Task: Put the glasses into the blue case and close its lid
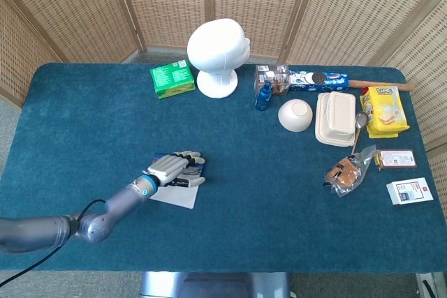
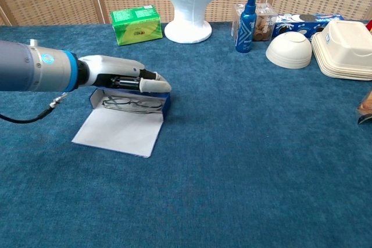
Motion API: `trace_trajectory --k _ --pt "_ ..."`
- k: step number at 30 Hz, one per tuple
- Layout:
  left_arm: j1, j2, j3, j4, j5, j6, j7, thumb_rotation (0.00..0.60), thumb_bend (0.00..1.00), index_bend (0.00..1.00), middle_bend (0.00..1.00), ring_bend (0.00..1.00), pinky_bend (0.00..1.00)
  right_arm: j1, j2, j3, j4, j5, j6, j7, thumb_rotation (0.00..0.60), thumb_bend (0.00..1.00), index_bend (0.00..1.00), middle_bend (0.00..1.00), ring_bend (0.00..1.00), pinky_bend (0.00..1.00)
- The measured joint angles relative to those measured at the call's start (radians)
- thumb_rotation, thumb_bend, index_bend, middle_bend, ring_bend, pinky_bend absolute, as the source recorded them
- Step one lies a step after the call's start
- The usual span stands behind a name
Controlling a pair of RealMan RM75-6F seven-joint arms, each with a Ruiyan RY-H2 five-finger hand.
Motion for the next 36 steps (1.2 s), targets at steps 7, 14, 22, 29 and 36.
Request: trace_trajectory --k 7,14,22,29,36 --pt "0.043 0.048 0.035 -0.073 0.016 0.029 -0.026 0.034 0.23 0.13 0.04 0.0 0.07 0.004 -0.006 -0.004 0.008 -0.01 -0.003 0.006 0.569 0.25 0.0 0.12 0.0 0.17" --pt "0.122 0.107 0.071 -0.173 0.051 0.105 -0.064 0.027 0.23 0.12 0.02 0.0 0.05 0.006 -0.011 -0.005 0.024 -0.013 -0.004 0.023 0.567 0.26 0.0 0.13 0.0 0.17" --pt "0.19 0.138 0.091 -0.243 0.077 0.164 -0.11 0.028 0.23 0.12 0.01 0.0 0.05 0.016 -0.021 -0.007 0.048 -0.019 -0.019 0.046 0.57 0.26 0.0 0.13 0.0 0.17" --pt "0.222 0.163 0.063 -0.292 0.145 0.205 -0.15 0.027 0.23 0.12 0.0 0.0 0.03 0.018 -0.026 -0.006 0.065 -0.017 -0.021 0.066 0.57 0.25 0.0 0.13 0.0 0.17" --pt "0.252 0.216 0.068 -0.307 0.164 0.205 -0.173 0.025 0.23 0.12 0.0 0.0 0.03 0.024 -0.029 -0.009 0.069 -0.02 -0.029 0.064 0.569 0.25 0.0 0.12 0.0 0.17"
